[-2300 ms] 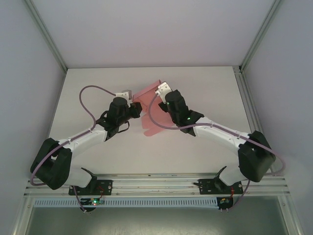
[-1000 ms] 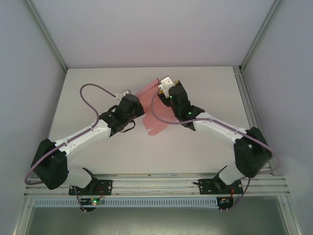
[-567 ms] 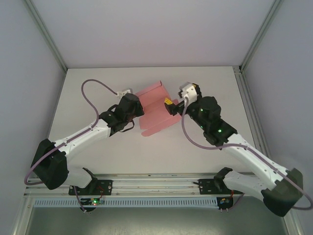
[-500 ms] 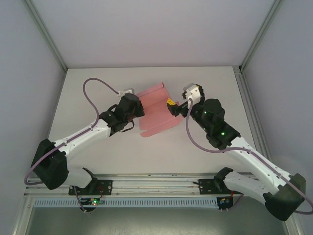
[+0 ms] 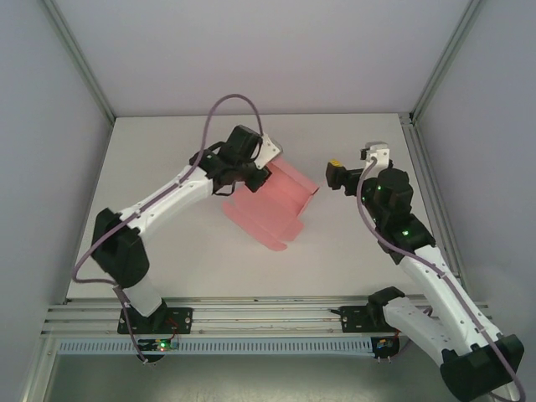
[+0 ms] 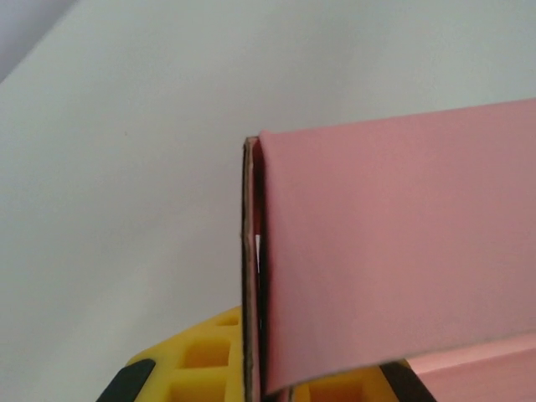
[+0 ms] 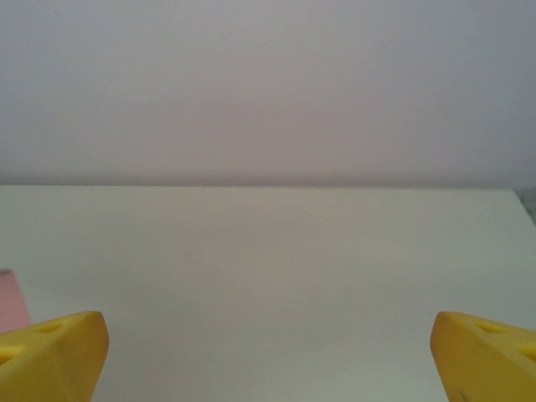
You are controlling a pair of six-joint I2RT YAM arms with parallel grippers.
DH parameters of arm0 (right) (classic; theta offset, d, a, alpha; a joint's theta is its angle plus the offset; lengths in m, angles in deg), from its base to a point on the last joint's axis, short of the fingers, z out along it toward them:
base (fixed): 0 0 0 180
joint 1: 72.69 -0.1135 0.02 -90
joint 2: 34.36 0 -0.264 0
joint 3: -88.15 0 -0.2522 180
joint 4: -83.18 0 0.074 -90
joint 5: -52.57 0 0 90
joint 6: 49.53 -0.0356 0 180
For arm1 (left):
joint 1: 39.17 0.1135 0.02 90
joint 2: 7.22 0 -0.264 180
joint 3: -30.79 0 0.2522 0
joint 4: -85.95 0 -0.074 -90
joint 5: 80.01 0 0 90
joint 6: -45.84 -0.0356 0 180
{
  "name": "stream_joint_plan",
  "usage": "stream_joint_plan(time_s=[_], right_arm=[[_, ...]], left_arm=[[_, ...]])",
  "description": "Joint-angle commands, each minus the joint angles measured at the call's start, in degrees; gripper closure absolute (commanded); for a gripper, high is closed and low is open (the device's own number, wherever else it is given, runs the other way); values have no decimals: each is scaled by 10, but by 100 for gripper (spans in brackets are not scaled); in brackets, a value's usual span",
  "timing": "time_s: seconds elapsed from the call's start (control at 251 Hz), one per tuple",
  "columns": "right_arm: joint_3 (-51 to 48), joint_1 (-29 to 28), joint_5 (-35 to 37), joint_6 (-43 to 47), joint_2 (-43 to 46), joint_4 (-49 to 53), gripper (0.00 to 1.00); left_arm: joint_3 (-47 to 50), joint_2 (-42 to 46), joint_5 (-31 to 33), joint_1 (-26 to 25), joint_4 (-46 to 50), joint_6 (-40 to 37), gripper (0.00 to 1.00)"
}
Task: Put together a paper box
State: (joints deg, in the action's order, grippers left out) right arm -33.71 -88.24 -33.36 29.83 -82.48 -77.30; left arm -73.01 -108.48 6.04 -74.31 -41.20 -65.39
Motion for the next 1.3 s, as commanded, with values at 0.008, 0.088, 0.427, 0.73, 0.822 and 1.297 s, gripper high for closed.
stream_joint_plan(time_s=[0.008, 0.088, 0.427, 0.73, 0.822, 1.297], right_arm=[[-12, 22, -60, -36, 6, 51, 2], [-14, 25, -61, -34, 4, 62, 2], [-15, 33, -78, -36, -14, 63, 2], [-21, 41, -90, -29, -26, 61, 2], [-19, 44, -96, -20, -32, 65, 2], [43, -42, -247, 115, -225, 34, 2]], left_arm=[[-46, -49, 39, 5, 176, -192, 100], [-87, -92, 52, 2, 233, -217, 100], [-149, -259, 200, -42, 236, -212, 100], [-152, -295, 241, -80, 176, -229, 59], [-159, -263, 225, -81, 178, -226, 40], [3, 64, 298, -70, -208, 30, 0]])
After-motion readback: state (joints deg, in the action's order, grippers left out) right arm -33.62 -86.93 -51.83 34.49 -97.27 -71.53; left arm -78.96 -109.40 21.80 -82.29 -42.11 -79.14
